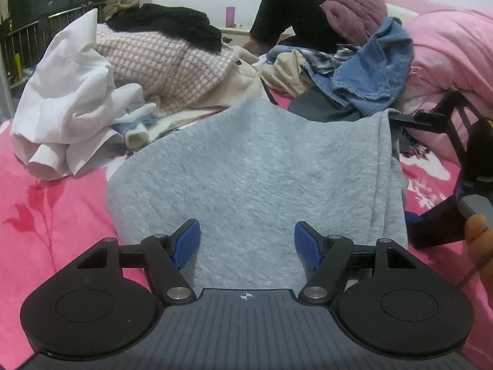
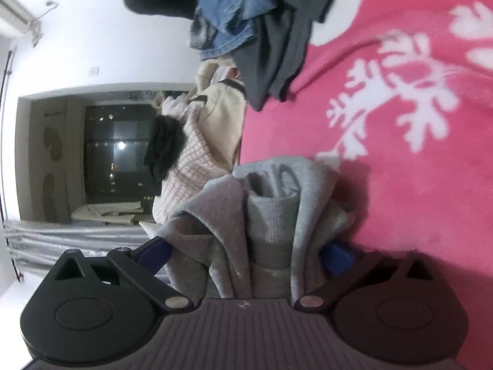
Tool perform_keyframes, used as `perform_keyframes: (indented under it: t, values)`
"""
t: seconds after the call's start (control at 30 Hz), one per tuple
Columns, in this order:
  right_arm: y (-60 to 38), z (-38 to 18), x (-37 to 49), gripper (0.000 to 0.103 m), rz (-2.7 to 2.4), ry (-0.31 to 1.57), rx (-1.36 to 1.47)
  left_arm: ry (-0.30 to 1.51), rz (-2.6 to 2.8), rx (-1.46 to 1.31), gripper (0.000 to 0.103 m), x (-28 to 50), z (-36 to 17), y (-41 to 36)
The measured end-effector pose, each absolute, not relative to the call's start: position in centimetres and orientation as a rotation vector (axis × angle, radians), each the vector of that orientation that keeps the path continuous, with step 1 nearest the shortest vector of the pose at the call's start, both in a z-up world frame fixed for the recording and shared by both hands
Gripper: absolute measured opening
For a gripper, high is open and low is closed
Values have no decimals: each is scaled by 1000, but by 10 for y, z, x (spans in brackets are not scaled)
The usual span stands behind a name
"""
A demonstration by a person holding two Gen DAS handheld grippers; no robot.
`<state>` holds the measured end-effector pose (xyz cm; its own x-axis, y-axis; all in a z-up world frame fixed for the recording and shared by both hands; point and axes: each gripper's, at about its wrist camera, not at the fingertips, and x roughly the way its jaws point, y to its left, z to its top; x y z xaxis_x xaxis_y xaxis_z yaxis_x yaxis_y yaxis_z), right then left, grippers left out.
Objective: Fold clothes
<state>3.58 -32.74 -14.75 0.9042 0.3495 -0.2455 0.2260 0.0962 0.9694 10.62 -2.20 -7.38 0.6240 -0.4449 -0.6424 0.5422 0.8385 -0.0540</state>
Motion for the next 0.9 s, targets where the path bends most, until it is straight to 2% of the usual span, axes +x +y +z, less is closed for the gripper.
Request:
perform_keyframes:
  t: [0.37, 0.6, 0.9]
  values:
    - [-330, -166, 24, 103, 265, 315, 1656, 710, -565, 144, 69, 110, -77, -25]
    - [-330, -169, 26, 103, 312, 288, 1665, 676, -593, 113, 69, 109, -60, -29]
    - [-332, -184, 19, 103, 350, 232, 1698, 666, -614, 146, 69, 127, -56, -74]
